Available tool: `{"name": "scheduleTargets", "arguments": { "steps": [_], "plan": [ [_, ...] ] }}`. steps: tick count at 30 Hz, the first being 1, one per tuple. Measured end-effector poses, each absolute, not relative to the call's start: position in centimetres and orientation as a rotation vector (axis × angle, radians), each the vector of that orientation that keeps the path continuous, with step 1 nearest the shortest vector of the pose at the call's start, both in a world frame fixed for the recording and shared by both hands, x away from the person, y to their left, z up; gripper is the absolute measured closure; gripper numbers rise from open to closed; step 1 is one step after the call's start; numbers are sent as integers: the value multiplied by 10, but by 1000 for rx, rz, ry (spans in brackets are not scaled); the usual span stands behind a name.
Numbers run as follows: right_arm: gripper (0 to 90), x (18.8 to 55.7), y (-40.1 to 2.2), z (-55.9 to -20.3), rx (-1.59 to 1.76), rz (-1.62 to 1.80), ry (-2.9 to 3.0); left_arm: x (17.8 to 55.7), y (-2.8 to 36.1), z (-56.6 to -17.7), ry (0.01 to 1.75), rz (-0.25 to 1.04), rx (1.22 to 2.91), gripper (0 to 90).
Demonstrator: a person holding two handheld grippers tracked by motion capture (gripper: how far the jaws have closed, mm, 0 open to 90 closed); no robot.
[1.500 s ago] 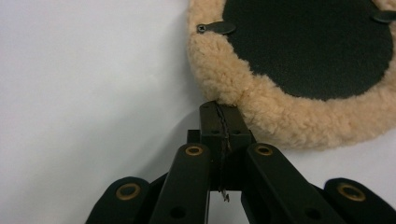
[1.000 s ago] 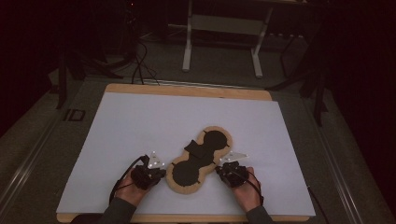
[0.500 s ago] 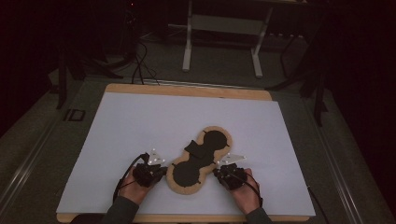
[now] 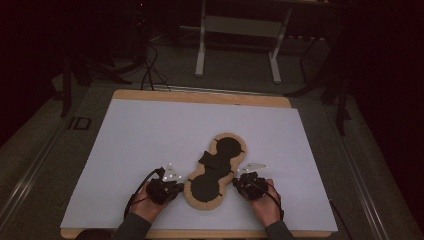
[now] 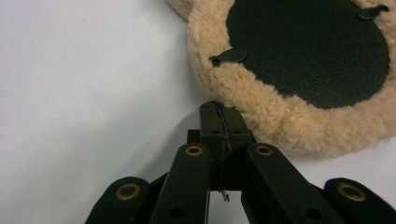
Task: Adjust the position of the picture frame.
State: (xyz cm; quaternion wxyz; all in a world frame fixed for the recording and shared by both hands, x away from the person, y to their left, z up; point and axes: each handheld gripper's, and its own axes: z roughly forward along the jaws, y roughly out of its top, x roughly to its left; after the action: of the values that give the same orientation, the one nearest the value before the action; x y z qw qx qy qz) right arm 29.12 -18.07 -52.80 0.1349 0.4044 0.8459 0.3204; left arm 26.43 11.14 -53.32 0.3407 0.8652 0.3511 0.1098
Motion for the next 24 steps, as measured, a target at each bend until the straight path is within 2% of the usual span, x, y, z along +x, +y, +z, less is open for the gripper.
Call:
{"name": "scheduleTargets", "arguments": {
  "steps": [24],
  "plan": [
    [898,310,-184,-526,1215,905,2458,252,96,-534,871,273,2270,900]
  ]
}}
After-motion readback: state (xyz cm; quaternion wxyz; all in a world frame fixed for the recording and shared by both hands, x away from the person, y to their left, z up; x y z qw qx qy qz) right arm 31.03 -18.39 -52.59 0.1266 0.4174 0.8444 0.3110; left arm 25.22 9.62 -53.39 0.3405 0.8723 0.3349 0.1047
